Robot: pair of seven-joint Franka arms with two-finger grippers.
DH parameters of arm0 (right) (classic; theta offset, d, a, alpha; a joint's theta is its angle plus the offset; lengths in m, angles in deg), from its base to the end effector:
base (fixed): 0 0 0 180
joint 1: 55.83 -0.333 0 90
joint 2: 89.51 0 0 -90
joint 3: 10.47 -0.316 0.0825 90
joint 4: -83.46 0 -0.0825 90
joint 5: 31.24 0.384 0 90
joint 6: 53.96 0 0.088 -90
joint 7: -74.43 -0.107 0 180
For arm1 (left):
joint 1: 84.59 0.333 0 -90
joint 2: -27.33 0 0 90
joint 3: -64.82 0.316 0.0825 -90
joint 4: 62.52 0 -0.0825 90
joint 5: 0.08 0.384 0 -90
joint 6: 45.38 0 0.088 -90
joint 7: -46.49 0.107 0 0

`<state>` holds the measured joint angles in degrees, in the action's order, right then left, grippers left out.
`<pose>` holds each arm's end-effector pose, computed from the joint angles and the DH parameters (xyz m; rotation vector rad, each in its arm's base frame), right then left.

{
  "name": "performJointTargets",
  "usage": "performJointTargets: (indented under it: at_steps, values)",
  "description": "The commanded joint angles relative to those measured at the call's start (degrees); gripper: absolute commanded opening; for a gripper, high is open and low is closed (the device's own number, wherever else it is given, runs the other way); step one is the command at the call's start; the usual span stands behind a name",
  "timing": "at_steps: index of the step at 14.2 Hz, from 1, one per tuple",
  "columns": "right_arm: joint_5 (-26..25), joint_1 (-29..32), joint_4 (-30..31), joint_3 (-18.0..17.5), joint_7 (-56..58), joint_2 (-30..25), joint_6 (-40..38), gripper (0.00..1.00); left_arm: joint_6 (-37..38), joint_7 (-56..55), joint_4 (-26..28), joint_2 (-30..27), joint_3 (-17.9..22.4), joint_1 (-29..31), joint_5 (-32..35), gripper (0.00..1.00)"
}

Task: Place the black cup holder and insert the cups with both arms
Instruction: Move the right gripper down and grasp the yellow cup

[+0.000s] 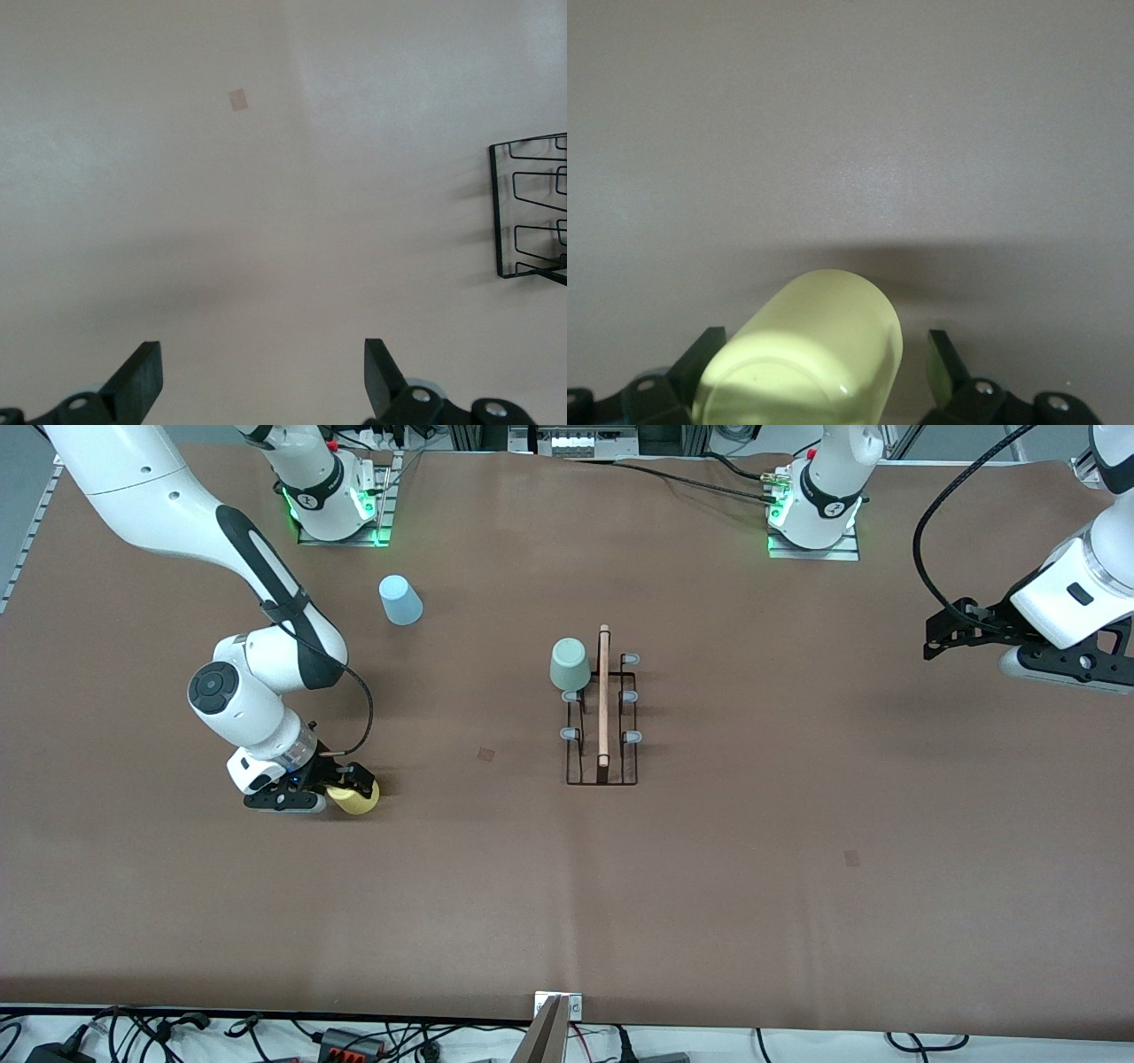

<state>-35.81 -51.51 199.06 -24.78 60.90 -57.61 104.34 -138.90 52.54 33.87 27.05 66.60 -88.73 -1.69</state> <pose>0.6125 0.1061 0.1998 -2.9978 0.0608 -0.2796 0.5540 -0.0256 0.5797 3.1031 -0.2245 -0.0689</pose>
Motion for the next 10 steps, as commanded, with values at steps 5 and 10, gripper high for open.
performJointTargets:
  at_steps: [5,10]
  values:
    - [-0.9,0.0,-0.1,-0.3,1.4,-1.7,0.4,0.19,0.6,-0.4,-0.5,-0.2,0.0,-0.3,0.7,1.00]
    - [-0.8,-1.4,0.2,-0.3,0.0,-11.2,-11.3,0.09,0.6,-0.4,-0.5,-0.2,0.0,-0.3,0.7,1.00]
